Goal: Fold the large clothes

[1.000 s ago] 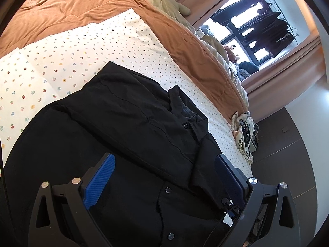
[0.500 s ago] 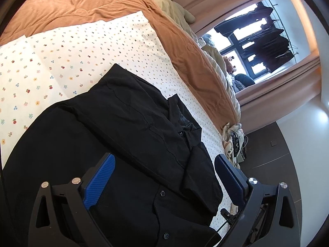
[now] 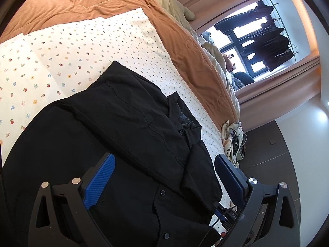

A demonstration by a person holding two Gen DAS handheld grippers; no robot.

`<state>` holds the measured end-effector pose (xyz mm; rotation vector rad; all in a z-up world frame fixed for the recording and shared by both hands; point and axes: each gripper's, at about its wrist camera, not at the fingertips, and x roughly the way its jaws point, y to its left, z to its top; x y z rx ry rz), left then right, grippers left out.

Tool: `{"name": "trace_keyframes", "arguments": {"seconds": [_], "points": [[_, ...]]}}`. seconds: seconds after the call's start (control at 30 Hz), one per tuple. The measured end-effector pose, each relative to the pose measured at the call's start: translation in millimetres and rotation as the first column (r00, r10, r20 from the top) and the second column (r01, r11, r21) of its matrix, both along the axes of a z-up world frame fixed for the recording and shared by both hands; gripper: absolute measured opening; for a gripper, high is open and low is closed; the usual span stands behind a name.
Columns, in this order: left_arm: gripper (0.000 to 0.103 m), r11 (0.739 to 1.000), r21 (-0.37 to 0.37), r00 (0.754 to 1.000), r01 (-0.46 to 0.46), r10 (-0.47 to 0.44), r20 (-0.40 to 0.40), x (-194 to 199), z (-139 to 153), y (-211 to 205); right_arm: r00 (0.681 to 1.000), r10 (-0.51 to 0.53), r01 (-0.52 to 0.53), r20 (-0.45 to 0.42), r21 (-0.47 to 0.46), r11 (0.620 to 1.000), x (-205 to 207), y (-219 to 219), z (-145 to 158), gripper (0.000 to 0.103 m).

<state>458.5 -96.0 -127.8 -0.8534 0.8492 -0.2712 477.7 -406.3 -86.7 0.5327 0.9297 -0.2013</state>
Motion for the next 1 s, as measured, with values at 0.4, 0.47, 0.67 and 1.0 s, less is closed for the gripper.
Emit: {"name": "trace_keyframes", "arguments": {"seconds": [0.4, 0.47, 0.67, 1.0], "points": [[0.099, 1.0, 0.015, 1.0, 0.004, -0.004, 0.0, -0.4, 0.9, -3.1, 0.99, 0.072, -0.093, -0.119, -0.181, 0.979, 20.3, 35.3, -8.1, 0.041], [0.099, 1.0, 0.012, 1.0, 0.007, -0.007, 0.001, -0.3, 0.9, -2.9, 0.985, 0.085, -0.115, -0.147, -0.212, 0.971, 23.3, 38.5, -13.3, 0.035], [0.099, 1.0, -0.006, 1.0, 0.004, -0.004, -0.003, -0.4, -1.1, -0.7, 0.983, 0.108, -0.142, -0.147, -0.248, 0.958, 21.7, 44.5, -4.4, 0.024], [0.099, 1.0, -0.022, 1.0, -0.001, 0.001, 0.006, -4.0, 1.0, 2.0, 0.986, 0.156, -0.139, 0.052, -0.247, 0.959, -7.7, 65.5, 55.2, 0.0]]}}
